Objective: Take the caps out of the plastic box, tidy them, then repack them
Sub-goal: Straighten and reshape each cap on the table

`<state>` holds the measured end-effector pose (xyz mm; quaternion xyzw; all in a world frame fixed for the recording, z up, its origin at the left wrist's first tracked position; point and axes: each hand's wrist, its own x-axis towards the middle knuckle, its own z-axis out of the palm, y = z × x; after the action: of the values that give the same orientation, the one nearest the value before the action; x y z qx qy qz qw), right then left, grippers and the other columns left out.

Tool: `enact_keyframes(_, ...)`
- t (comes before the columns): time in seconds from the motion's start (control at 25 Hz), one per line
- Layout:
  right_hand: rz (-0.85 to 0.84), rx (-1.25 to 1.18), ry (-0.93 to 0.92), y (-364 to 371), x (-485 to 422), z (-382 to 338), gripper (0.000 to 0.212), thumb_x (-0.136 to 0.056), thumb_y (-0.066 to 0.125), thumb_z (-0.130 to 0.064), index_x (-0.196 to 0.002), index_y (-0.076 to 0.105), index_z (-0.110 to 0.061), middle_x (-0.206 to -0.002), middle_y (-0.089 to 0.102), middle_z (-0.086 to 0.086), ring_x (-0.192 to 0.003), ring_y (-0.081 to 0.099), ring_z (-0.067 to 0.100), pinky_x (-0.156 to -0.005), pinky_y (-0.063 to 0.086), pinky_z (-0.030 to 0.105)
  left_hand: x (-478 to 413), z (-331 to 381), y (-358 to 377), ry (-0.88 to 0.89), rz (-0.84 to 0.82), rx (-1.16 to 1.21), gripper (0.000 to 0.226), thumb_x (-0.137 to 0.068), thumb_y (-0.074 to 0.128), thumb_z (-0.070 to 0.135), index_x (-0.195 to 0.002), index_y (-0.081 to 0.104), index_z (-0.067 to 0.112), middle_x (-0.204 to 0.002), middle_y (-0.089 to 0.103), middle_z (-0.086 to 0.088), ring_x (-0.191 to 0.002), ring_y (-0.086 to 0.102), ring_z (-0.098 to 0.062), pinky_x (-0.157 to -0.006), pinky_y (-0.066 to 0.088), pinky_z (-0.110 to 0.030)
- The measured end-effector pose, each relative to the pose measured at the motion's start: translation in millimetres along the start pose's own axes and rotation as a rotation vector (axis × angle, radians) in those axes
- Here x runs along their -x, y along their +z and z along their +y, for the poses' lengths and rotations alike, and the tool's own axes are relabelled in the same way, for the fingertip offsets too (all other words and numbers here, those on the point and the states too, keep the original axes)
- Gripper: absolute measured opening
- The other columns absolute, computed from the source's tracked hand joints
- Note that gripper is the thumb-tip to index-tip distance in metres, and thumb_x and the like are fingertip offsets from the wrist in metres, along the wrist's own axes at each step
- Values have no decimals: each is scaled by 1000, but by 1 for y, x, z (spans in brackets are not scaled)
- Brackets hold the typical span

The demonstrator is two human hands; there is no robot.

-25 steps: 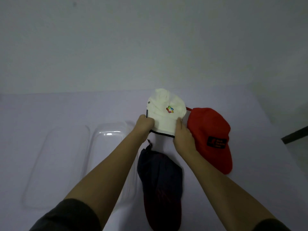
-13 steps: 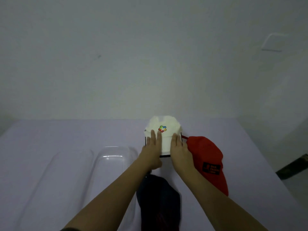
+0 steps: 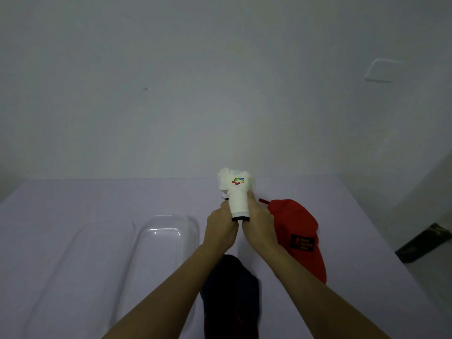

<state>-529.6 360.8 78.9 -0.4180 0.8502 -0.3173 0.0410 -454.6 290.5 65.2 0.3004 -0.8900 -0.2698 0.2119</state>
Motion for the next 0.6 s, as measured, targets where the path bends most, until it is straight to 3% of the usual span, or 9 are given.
enact_keyframes(0.12,3,-94,10,-4,-1,0,57,-93,44,-8,-146,24,-14,-102,62,12,-89,58,25,-68,40,29,2,3,-5,4,-15,11,34,-89,38,-3,-122,46,-7,-98,63,-24,-85,59,-38,-64,32,-27)
enact_keyframes(0.2,-55,-40,-49,-8,2,8,58,-92,46,-5,-146,26,-12,-105,61,11,-91,58,24,-68,37,25,0,-9,-7,38,-35,-169,34,-88,38,-1,-121,44,-6,-94,63,-22,-81,60,-37,-61,33,-30)
enact_keyframes(0.32,-36,92,-138,-12,6,22,49,-86,54,-5,-134,44,-5,-112,61,16,-95,61,32,-71,47,36,0,-22,-14,-3,-49,-373,38,-90,35,0,-127,37,-5,-94,63,-17,-78,60,-31,-60,33,-31)
enact_keyframes(0.36,-45,177,-126,-13,4,25,44,-85,56,-6,-128,48,-3,-110,61,16,-90,62,33,-66,48,37,0,-22,-14,-6,-47,-412,40,-90,35,0,-130,34,-5,-95,63,-16,-78,60,-30,-60,33,-31)
enact_keyframes(0.44,-15,368,-70,-15,-1,24,31,-76,66,-10,-105,58,-1,-91,64,15,-72,63,29,-46,38,28,4,-17,-10,-1,-38,-419,42,-90,36,-2,-131,34,-6,-93,64,-16,-76,61,-30,-59,34,-32)
enact_keyframes(0.48,-13,457,-45,-18,-2,21,26,-63,76,-11,-84,62,-3,-72,64,12,-56,60,23,-38,25,19,8,-13,-8,-5,-34,-379,41,-89,39,-4,-129,36,-8,-89,65,-18,-72,61,-32,-58,35,-33)
enact_keyframes(0.56,63,539,-77,-22,-4,16,38,-30,87,-12,-45,52,-12,-37,47,1,-27,34,14,-49,2,8,14,-10,-4,-46,-52,-288,35,-84,46,-8,-119,46,-12,-78,65,-21,-57,54,-31,-52,34,-31)
enact_keyframes(0.6,63,556,-117,-23,-3,15,42,-26,87,-14,-38,47,-14,-32,39,-3,-27,23,13,-54,1,8,16,-11,-2,-61,-36,-245,30,-82,48,-9,-112,50,-12,-72,64,-22,-50,47,-27,-48,31,-29)
